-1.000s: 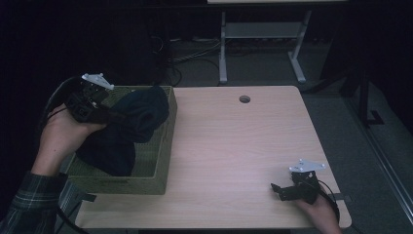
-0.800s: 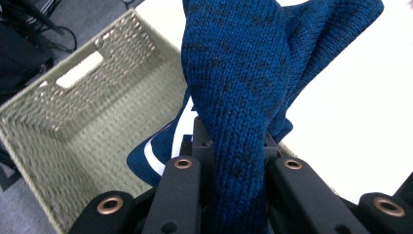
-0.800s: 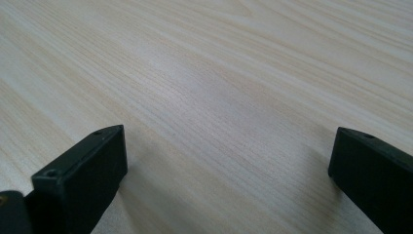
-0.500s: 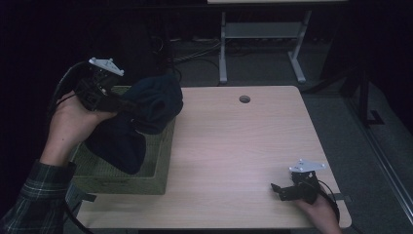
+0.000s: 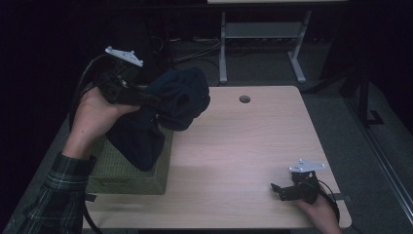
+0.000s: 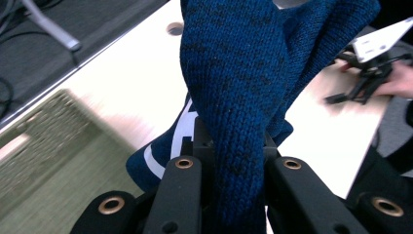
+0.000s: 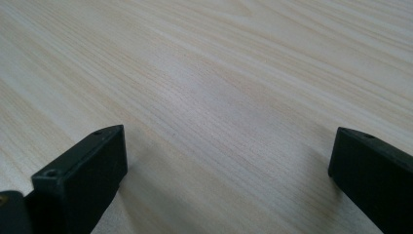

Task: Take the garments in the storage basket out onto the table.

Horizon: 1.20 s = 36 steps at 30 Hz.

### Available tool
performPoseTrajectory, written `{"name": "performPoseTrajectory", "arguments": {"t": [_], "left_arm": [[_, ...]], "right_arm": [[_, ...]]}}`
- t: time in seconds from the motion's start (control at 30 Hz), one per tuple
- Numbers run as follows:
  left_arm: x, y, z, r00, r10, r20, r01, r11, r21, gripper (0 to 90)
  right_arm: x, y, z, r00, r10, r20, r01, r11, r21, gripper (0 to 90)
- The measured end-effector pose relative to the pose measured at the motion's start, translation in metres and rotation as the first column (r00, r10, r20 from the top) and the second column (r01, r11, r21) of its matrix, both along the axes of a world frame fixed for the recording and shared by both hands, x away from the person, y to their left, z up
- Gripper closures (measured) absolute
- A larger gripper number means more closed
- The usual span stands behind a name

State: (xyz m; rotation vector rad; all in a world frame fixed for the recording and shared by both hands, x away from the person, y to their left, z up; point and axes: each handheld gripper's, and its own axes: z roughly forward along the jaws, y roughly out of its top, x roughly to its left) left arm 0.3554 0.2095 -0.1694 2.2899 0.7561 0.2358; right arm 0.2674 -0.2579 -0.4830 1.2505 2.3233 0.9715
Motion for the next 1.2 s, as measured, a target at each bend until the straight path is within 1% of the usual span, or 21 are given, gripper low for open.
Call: {"name": "performPoseTrajectory", "arguments": {"t": [0.17,0.27,0.37,0.5,0.6,0.67,0.7,0.83,0.9,1.03,1.13,1.2], "left_arm": [[0.003,-0.017,0.0,0.9993,-0.036,-0.003,0.036,0.9991,-0.023,79.2],[0.004,-0.028,-0.001,0.9987,-0.051,0.001,0.051,0.9976,-0.048,79.2],[0.006,-0.041,-0.001,0.9974,-0.072,0.003,0.072,0.9947,-0.073,79.2],[0.008,-0.057,-0.004,0.9944,-0.106,0.003,0.105,0.9906,-0.087,79.3],[0.01,-0.071,-0.008,0.9914,-0.131,0.002,0.13,0.9866,-0.098,79.2],[0.011,-0.079,-0.012,0.9904,-0.138,0.001,0.137,0.9851,-0.103,79.2],[0.011,-0.083,-0.015,0.9901,-0.141,0.003,0.14,0.9835,-0.115,79.2],[0.014,-0.098,-0.028,0.987,-0.161,-0.003,0.159,0.9776,-0.138,79.1],[0.015,-0.106,-0.036,0.9861,-0.166,-0.01,0.162,0.9748,-0.153,79.1],[0.017,-0.118,-0.052,0.9837,-0.178,-0.021,0.173,0.9726,-0.155,79.1],[0.017,-0.127,-0.065,0.9833,-0.179,-0.033,0.171,0.971,-0.167,79.1],[0.018,-0.132,-0.073,0.9816,-0.186,-0.04,0.177,0.9695,-0.169,79.1]], "right_arm": [[0.0,0.0,0.0,1.0,-0.001,0.0,0.001,1.0,-0.001,0.4],[0.0,0.0,0.0,1.0,-0.001,0.001,0.001,1.0,-0.001,0.4],[0.0,0.0,0.0,1.0,-0.001,0.001,0.001,1.0,0.0,0.4],[0.0,0.0,0.0,1.0,-0.001,-0.001,0.001,1.0,0.0,0.4],[0.0,0.0,0.0,1.0,0.0,-0.001,0.0,1.0,0.0,0.4],[0.0,0.0,0.0,1.0,-0.001,-0.001,0.001,1.0,0.0,0.4],[0.0,0.0,0.0,1.0,-0.001,-0.001,0.001,1.0,-0.001,0.5],[0.0,0.0,0.0,1.0,-0.002,-0.001,0.002,1.0,0.0,0.4],[0.0,0.0,0.0,1.0,-0.002,-0.002,0.002,1.0,0.001,0.4],[0.0,0.0,0.0,1.0,0.0,0.003,0.0,1.0,-0.001,0.4],[0.0,0.0,0.0,1.0,0.001,0.005,-0.001,1.0,-0.002,0.4],[0.0,0.0,0.0,1.0,0.001,0.005,-0.001,1.0,-0.002,0.4]]}}
